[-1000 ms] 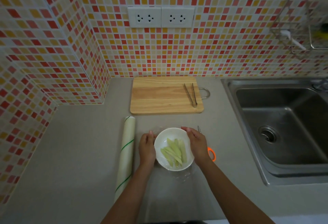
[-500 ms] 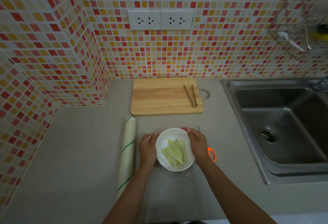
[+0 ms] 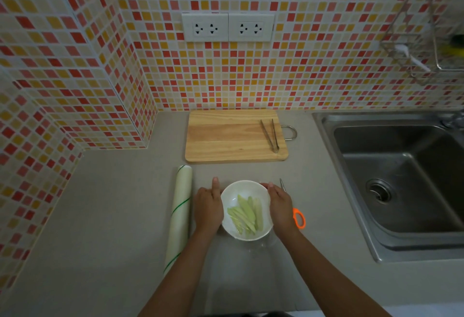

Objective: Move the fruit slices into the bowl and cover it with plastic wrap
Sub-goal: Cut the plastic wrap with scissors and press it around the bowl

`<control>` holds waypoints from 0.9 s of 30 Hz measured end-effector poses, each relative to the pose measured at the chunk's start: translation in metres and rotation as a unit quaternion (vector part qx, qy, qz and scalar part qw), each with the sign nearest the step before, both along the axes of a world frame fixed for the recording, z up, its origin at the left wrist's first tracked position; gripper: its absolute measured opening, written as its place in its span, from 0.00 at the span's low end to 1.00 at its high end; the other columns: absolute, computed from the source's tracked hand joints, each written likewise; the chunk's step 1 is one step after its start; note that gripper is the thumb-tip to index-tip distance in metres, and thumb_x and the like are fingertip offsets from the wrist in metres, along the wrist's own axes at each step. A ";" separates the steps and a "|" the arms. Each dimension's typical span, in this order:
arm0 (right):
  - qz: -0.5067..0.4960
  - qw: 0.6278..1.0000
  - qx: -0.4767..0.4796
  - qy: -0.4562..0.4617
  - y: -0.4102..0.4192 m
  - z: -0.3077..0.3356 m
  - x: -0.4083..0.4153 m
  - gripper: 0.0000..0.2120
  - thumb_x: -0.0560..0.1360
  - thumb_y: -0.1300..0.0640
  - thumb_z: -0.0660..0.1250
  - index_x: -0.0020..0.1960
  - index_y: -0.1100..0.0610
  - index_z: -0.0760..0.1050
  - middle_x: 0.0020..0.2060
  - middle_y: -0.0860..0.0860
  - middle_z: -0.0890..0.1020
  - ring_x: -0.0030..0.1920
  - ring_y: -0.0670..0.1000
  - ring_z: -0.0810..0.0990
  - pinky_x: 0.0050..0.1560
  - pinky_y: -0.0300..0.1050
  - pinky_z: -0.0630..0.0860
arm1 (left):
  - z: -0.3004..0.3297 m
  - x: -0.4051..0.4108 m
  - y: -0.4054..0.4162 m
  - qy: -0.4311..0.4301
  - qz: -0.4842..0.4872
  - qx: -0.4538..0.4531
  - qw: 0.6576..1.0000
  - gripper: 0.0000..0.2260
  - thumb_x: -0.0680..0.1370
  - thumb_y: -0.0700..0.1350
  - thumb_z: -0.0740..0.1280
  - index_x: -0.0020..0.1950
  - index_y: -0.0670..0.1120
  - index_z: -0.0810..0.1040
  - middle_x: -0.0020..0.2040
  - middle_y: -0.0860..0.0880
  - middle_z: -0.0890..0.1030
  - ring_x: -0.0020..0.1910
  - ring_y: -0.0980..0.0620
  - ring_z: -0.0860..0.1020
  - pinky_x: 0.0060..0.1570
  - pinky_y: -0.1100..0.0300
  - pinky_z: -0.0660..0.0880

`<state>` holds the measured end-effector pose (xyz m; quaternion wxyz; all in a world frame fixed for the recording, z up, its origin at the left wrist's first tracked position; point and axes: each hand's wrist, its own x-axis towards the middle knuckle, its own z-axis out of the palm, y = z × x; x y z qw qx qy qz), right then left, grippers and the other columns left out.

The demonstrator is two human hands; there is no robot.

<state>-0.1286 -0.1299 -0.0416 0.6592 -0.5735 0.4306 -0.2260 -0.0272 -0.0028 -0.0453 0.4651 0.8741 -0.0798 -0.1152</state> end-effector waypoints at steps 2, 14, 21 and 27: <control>-0.007 1.000 0.003 0.008 0.000 -0.001 0.000 0.17 0.81 0.57 0.57 0.44 0.59 0.83 0.34 0.50 0.85 0.35 0.45 0.82 0.37 0.36 0.77 | 0.004 -0.002 0.001 0.016 0.007 0.009 1.000 0.32 0.81 0.60 0.49 0.34 0.35 0.73 0.35 0.37 0.78 0.37 0.38 0.76 0.36 0.54 0.69; -0.077 0.970 -0.176 0.146 0.002 0.002 -0.002 0.10 0.77 0.58 0.64 0.46 0.64 0.79 0.47 0.62 0.77 0.49 0.56 0.75 0.54 0.48 0.71 | 0.015 0.001 -0.001 -0.048 0.066 -0.022 0.996 0.26 0.83 0.54 0.51 0.46 0.37 0.80 0.43 0.40 0.82 0.45 0.42 0.80 0.48 0.51 0.76; -0.140 0.933 -0.305 0.129 -0.021 0.025 -0.005 0.09 0.78 0.59 0.63 0.48 0.62 0.80 0.47 0.58 0.79 0.52 0.57 0.76 0.54 0.50 0.71 | 0.016 -0.034 -0.005 -0.025 0.040 -0.145 0.988 0.19 0.83 0.49 0.52 0.69 0.45 0.73 0.61 0.47 0.80 0.61 0.52 0.77 0.63 0.58 0.71; 0.180 0.983 0.017 -0.034 -0.028 0.032 0.004 0.15 0.81 0.58 0.57 0.60 0.63 0.78 0.55 0.56 0.83 0.54 0.49 0.81 0.56 0.38 0.77 | 0.001 -0.050 -0.014 0.009 0.013 -0.183 0.983 0.19 0.83 0.48 0.52 0.73 0.47 0.69 0.64 0.50 0.79 0.65 0.55 0.75 0.62 0.72 0.67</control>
